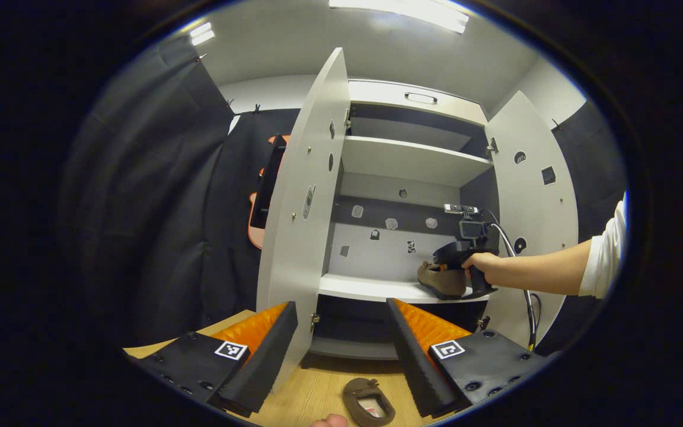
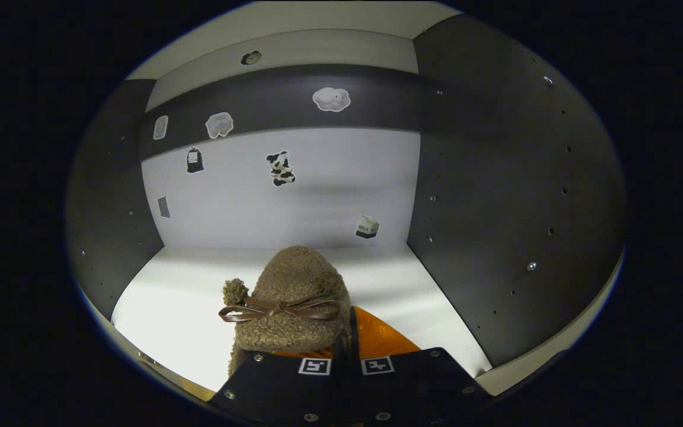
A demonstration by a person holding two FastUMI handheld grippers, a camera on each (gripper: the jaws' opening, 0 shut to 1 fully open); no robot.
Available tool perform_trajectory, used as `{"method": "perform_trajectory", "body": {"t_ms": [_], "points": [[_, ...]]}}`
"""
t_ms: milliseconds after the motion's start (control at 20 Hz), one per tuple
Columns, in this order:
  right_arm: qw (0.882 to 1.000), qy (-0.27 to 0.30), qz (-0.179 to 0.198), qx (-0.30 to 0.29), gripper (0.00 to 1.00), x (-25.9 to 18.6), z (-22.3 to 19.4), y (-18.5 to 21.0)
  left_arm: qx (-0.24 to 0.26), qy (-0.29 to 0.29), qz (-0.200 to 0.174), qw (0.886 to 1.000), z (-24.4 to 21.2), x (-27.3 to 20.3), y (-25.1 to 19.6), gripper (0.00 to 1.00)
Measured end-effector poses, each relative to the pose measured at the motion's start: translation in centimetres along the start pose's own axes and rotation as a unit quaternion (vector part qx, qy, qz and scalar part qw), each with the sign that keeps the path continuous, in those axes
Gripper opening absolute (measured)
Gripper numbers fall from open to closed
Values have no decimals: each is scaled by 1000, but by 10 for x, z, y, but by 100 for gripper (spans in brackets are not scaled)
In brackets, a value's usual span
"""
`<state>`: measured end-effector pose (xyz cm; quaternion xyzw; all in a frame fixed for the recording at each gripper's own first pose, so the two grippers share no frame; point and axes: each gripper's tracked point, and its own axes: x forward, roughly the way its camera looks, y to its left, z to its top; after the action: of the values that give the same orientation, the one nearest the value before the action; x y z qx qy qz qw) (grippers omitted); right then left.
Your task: Grab one shoe with the right hand and put it into the shoe cabinet, grab the other shoe with the left hand and put it into the shoe cabinet; then close the right door with the right hand and the left door with the left hand.
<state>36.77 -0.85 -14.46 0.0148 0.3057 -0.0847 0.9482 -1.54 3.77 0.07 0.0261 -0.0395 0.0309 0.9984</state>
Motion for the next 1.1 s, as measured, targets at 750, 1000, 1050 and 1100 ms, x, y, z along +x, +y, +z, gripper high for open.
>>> {"method": "perform_trajectory", "body": {"t_ms": [750, 1000, 1050, 1100], "points": [[999, 3, 7, -36, 77, -28, 6, -22, -3, 13, -21, 1000, -16, 14, -12, 96], [997, -30, 45, -64, 84, -68, 17, -7, -5, 13, -24, 1000, -17, 15, -14, 96], [995, -44, 56, -66, 84, -78, 22, -1, -7, 15, -24, 1000, -18, 14, -14, 98], [994, -58, 60, -70, 86, -87, 28, 2, -8, 16, -24, 1000, -19, 14, -14, 99]]}}
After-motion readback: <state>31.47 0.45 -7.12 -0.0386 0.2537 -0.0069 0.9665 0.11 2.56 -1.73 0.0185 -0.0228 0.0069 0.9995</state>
